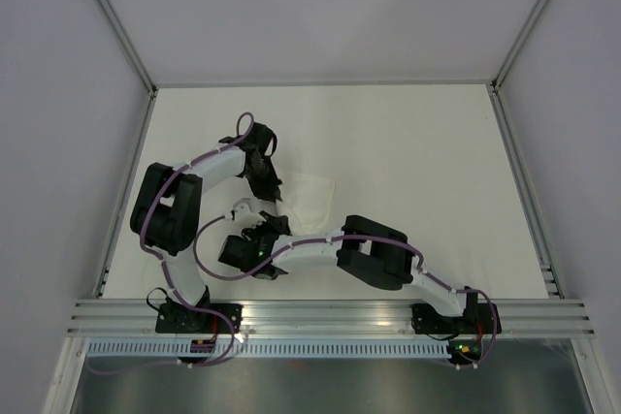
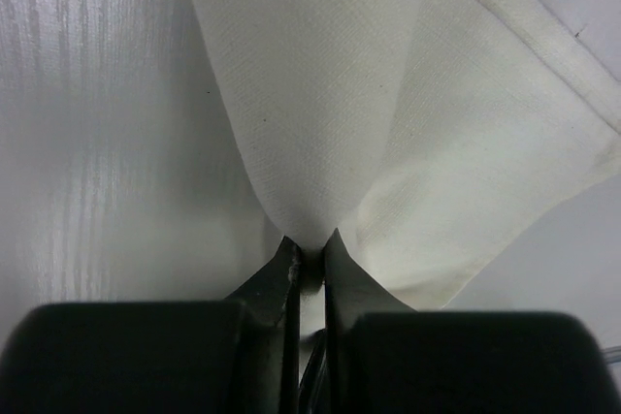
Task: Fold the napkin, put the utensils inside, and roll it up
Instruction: Roll the napkin at the center of the board.
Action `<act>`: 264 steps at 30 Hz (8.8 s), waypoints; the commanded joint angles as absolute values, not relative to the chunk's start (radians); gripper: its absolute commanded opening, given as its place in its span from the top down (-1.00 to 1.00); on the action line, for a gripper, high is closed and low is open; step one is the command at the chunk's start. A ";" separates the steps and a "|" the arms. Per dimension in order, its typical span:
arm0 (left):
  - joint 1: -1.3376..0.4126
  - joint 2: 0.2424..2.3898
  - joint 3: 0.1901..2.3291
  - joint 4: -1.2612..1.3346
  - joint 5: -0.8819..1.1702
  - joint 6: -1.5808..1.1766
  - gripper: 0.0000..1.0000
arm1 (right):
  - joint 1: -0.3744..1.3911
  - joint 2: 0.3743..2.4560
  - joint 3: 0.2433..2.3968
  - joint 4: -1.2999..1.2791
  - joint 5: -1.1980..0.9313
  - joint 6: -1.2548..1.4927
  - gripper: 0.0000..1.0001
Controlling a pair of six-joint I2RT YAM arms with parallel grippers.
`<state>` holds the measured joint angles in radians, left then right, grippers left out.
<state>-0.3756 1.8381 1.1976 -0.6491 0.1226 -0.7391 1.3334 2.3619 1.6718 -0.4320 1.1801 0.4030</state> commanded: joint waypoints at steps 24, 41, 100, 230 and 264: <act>-0.212 1.585 1.077 -0.269 0.380 -0.727 -0.09 | 0.971 1.965 1.085 0.047 0.051 0.586 0.99; -0.210 1.539 0.762 -0.021 0.371 -0.729 -0.08 | 0.756 2.095 0.953 0.230 -0.324 0.727 0.99; -0.339 1.901 1.218 -0.713 0.072 -0.612 0.95 | 1.054 1.755 1.126 -0.121 0.474 0.446 -0.16; -0.357 1.887 1.172 -0.663 0.043 -0.706 0.95 | 1.203 1.939 1.308 -0.245 0.801 0.482 -0.15; -0.403 1.873 1.172 -0.724 0.043 -0.715 0.95 | 1.292 2.324 1.673 -0.386 1.086 0.337 0.04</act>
